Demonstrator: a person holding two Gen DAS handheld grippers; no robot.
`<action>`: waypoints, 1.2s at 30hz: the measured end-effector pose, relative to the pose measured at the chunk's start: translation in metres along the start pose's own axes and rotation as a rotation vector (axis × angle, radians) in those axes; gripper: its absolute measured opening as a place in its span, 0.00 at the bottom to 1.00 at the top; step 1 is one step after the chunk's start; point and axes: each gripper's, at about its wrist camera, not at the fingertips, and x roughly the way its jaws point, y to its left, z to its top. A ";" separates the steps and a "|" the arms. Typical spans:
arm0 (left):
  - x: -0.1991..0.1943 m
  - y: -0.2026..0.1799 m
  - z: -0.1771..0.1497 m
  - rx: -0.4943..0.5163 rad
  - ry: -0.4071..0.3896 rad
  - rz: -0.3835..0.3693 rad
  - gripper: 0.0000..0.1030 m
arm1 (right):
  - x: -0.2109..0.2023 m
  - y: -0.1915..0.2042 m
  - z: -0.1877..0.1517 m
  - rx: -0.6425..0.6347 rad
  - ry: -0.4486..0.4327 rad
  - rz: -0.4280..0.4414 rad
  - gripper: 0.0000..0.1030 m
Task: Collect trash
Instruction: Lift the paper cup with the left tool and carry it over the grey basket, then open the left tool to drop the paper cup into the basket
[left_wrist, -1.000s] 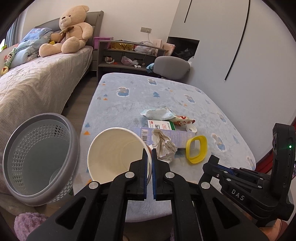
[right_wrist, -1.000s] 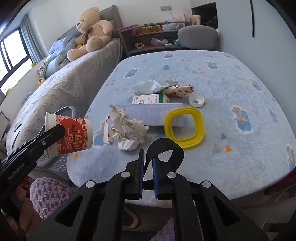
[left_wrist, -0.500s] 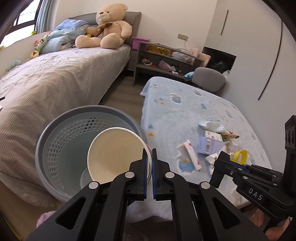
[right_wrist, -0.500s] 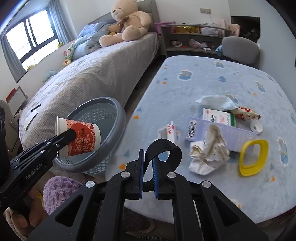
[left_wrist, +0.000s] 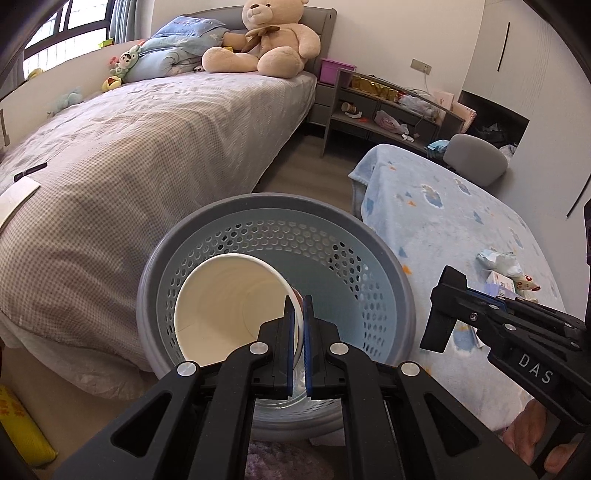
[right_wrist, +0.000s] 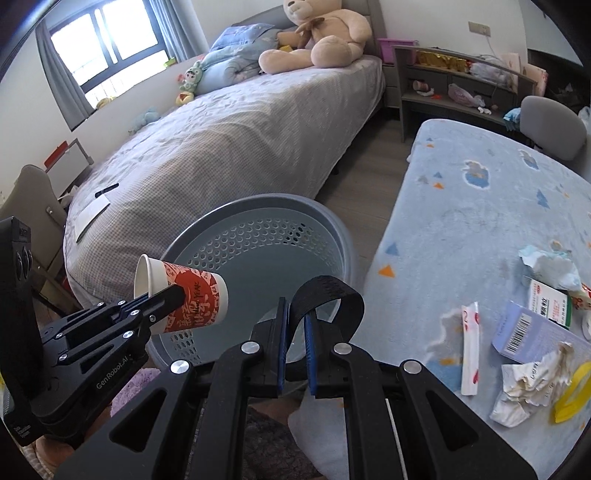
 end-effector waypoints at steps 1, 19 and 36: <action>0.003 0.003 0.001 -0.004 0.004 0.004 0.04 | 0.004 0.002 0.002 -0.006 0.005 0.006 0.09; 0.025 0.032 0.016 -0.042 0.025 0.046 0.08 | 0.044 0.020 0.022 -0.034 0.071 0.106 0.29; 0.006 0.049 0.011 -0.106 -0.002 0.087 0.46 | 0.047 0.028 0.035 -0.072 0.140 0.140 0.53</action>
